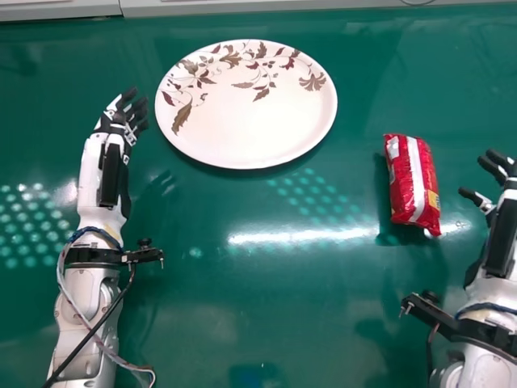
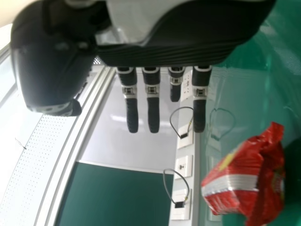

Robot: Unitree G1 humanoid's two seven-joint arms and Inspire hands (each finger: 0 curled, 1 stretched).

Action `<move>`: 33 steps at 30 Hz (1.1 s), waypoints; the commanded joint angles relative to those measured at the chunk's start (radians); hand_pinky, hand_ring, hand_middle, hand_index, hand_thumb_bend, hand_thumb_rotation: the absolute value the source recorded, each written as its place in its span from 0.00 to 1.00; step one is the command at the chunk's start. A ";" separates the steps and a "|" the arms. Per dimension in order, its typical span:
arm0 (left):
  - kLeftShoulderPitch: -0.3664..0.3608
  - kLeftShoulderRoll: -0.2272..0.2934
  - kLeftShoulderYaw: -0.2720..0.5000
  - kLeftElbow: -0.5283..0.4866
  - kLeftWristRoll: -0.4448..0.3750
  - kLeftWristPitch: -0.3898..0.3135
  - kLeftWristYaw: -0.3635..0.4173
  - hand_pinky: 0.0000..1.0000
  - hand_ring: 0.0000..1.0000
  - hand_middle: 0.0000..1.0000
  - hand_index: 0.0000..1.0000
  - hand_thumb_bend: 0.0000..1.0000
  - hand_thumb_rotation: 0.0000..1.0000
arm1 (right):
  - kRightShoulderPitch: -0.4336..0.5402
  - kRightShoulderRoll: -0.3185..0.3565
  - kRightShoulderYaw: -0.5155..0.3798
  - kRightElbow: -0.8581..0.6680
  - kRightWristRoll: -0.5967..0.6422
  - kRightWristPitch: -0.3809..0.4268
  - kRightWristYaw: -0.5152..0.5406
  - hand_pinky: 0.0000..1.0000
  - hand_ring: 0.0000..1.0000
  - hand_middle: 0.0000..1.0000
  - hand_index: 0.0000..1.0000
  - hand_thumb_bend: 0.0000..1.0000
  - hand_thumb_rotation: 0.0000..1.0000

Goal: Pick up biscuit and place it in the plate

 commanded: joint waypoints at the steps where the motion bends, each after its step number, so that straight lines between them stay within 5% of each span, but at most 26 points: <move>1: 0.006 0.002 -0.021 -0.005 -0.014 -0.002 -0.021 0.83 0.89 0.90 0.91 0.34 0.16 | 0.003 0.000 0.007 0.008 -0.028 -0.010 0.002 0.62 0.72 0.75 0.73 0.65 0.26; 11: -0.020 0.012 -0.024 0.004 -0.012 -0.012 -0.043 0.85 0.89 0.89 0.92 0.30 0.02 | 0.013 0.026 0.048 0.042 -0.193 -0.007 -0.054 0.62 0.71 0.75 0.73 0.71 0.32; 16: -0.019 0.019 -0.023 0.005 -0.022 0.004 -0.049 0.88 0.91 0.90 0.92 0.31 0.07 | 0.019 0.044 0.084 0.029 -0.349 0.069 -0.098 0.64 0.73 0.78 0.75 0.77 0.37; 22: -0.022 0.016 -0.025 0.020 -0.026 0.002 -0.056 0.88 0.90 0.90 0.92 0.32 0.12 | 0.042 0.059 0.138 -0.010 -0.550 0.177 -0.148 0.69 0.80 0.86 0.83 0.98 0.47; 33: -0.016 0.017 -0.023 0.018 -0.039 0.028 -0.057 0.87 0.90 0.89 0.93 0.32 0.11 | 0.071 0.075 0.227 -0.064 -0.741 0.339 -0.129 0.73 0.89 0.94 0.92 1.00 0.47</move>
